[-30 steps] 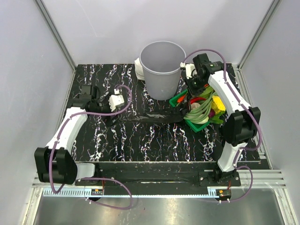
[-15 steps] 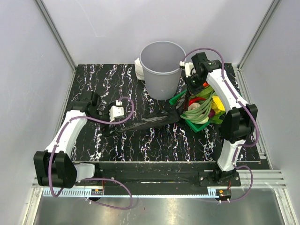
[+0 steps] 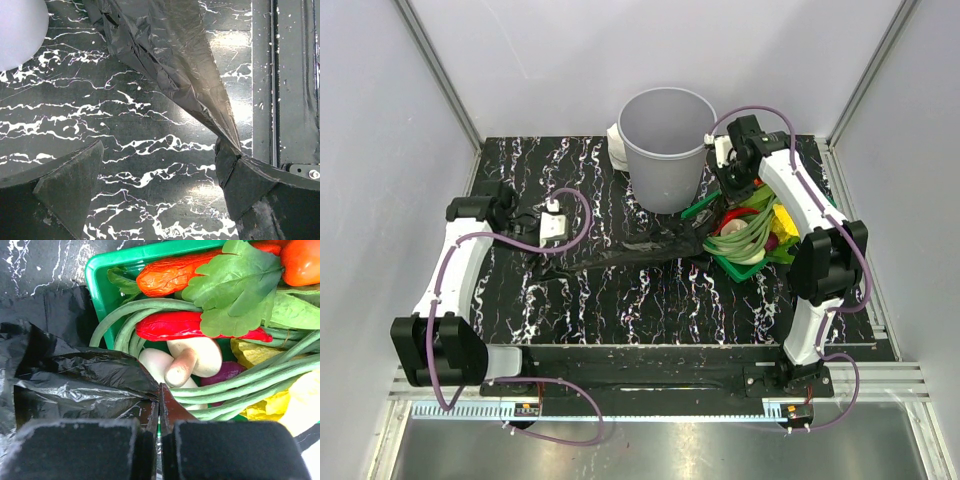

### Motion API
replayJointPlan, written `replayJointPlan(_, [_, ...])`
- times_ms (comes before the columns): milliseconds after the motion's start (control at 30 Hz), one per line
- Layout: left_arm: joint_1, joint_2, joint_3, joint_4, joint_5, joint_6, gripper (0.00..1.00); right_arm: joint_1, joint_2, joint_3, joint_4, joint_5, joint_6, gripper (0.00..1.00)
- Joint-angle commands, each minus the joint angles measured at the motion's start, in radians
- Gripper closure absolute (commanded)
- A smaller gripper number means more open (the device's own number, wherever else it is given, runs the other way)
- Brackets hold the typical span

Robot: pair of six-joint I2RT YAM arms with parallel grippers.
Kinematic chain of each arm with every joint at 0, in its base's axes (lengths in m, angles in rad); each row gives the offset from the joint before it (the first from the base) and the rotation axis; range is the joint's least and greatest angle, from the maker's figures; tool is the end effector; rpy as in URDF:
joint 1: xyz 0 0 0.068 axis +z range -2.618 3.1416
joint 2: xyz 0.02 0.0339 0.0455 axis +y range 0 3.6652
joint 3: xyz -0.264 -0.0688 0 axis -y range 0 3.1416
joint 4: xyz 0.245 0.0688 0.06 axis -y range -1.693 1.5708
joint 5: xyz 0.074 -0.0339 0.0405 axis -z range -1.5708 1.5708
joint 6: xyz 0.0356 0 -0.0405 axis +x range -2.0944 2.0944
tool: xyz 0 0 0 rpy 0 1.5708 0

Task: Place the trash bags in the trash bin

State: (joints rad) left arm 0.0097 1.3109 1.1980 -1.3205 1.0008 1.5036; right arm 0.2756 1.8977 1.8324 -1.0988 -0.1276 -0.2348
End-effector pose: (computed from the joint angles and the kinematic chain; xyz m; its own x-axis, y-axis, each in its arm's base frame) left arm 0.2154 -0.0279 0.3083 0.0433 0.5389 -0.8413 0.9957 0.0459 0.0807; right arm 0.3802 0.1122 0.3070 -0.7855 -0.4619 -0.4119 -0.5152 0.8568 0.0216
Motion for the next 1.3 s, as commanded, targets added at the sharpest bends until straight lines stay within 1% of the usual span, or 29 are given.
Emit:
replayJointPlan(0, [0.041,-0.039,0.026,-0.226,0.07,0.081,0.01,-0.015,-0.011,-0.016,0.03,0.04,-0.009,1.0])
replayJointPlan(267, [0.07,-0.128,-0.024,-0.226,-0.02,0.09,0.01,-0.073,0.008,-0.019,0.05,0.046,-0.017,1.0])
replayJointPlan(433, [0.073,-0.183,-0.078,-0.226,-0.065,0.102,0.01,-0.085,0.026,0.001,0.051,0.046,-0.017,1.0])
replayJointPlan(533, [0.075,-0.216,-0.089,-0.226,-0.068,0.106,0.01,-0.085,0.029,0.011,0.05,0.046,-0.012,1.0])
replayJointPlan(633, [0.073,-0.243,-0.086,-0.226,-0.054,0.103,0.01,-0.087,0.029,0.013,0.05,0.046,-0.011,1.0])
replayJointPlan(767, [0.072,-0.23,-0.069,-0.218,0.053,0.086,0.01,-0.087,0.006,0.001,0.051,0.02,-0.003,1.0])
replayJointPlan(800, [0.072,-0.222,-0.066,-0.185,0.094,0.052,0.01,-0.085,0.003,-0.004,0.048,0.01,0.0,1.0])
replayJointPlan(867, [0.059,-0.205,-0.061,-0.027,0.154,-0.136,0.01,-0.085,-0.014,-0.013,0.043,-0.027,0.008,1.0])
replayJointPlan(933, [0.018,-0.193,-0.086,0.193,0.168,-0.338,0.01,-0.084,-0.037,-0.028,0.045,-0.065,0.015,1.0])
replayJointPlan(967, [-0.003,-0.193,-0.106,0.334,0.153,-0.45,0.01,-0.079,-0.048,-0.035,0.045,-0.081,0.018,1.0])
replayJointPlan(1000, [-0.07,-0.193,-0.144,0.504,0.124,-0.548,0.01,-0.076,-0.06,-0.042,0.045,-0.087,0.022,1.0])
replayJointPlan(1067, [-0.185,-0.187,-0.188,0.703,0.002,-0.676,0.01,-0.067,-0.08,-0.053,0.045,-0.099,0.015,1.0])
replayJointPlan(1167, [-0.35,-0.139,-0.21,0.887,-0.176,-0.762,0.01,-0.059,-0.103,-0.068,0.045,-0.11,0.012,1.0])
replayJointPlan(1267, [-0.457,-0.059,-0.19,1.016,-0.309,-0.819,0.01,-0.052,-0.117,-0.081,0.045,-0.115,0.006,1.0])
